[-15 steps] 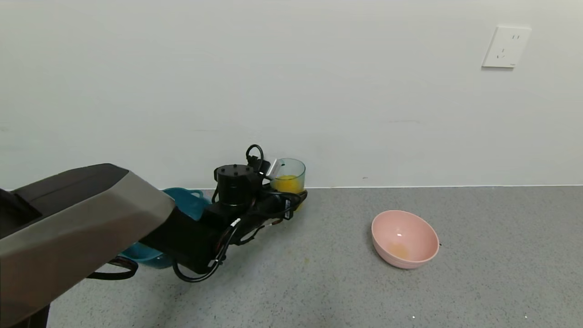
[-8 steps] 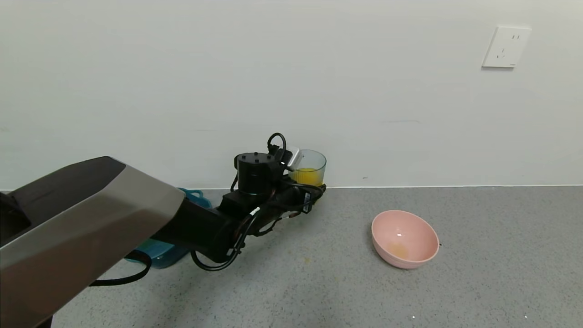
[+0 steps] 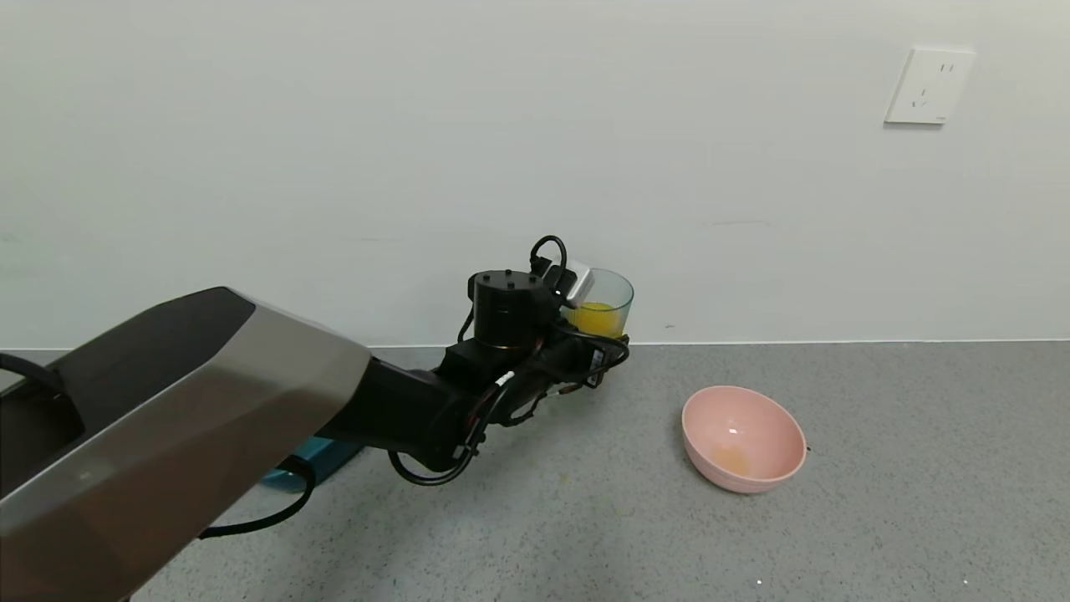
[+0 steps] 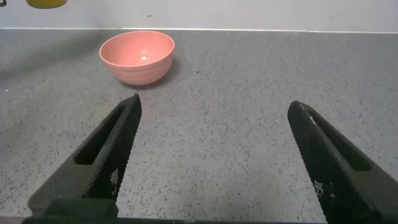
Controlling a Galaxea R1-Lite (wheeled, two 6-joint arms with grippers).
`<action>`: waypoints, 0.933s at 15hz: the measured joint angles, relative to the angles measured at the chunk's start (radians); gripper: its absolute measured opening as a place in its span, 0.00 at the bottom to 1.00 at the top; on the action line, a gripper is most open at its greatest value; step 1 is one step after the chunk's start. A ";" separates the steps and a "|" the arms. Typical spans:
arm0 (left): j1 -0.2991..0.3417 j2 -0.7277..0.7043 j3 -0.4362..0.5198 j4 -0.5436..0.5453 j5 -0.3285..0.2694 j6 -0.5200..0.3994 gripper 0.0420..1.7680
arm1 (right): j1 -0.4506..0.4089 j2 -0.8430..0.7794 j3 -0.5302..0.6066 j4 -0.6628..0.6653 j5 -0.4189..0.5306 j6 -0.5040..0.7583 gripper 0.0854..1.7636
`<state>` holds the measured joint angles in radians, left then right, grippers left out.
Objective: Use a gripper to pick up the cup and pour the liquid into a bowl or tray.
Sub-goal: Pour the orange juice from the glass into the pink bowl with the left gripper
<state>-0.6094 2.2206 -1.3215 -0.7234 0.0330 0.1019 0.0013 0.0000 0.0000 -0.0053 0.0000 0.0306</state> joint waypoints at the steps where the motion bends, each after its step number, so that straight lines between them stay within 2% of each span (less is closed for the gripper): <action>1: -0.006 0.010 -0.011 0.001 0.004 0.011 0.72 | 0.000 0.000 0.000 0.000 0.000 0.000 0.97; 7: -0.043 0.054 -0.085 0.049 0.009 0.048 0.72 | 0.000 0.000 0.000 0.000 0.000 0.000 0.97; 14: -0.071 0.090 -0.129 0.079 0.030 0.103 0.72 | -0.001 0.000 0.000 0.000 0.000 0.000 0.97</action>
<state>-0.6806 2.3111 -1.4500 -0.6440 0.0634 0.2049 0.0004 0.0000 0.0000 -0.0053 0.0000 0.0306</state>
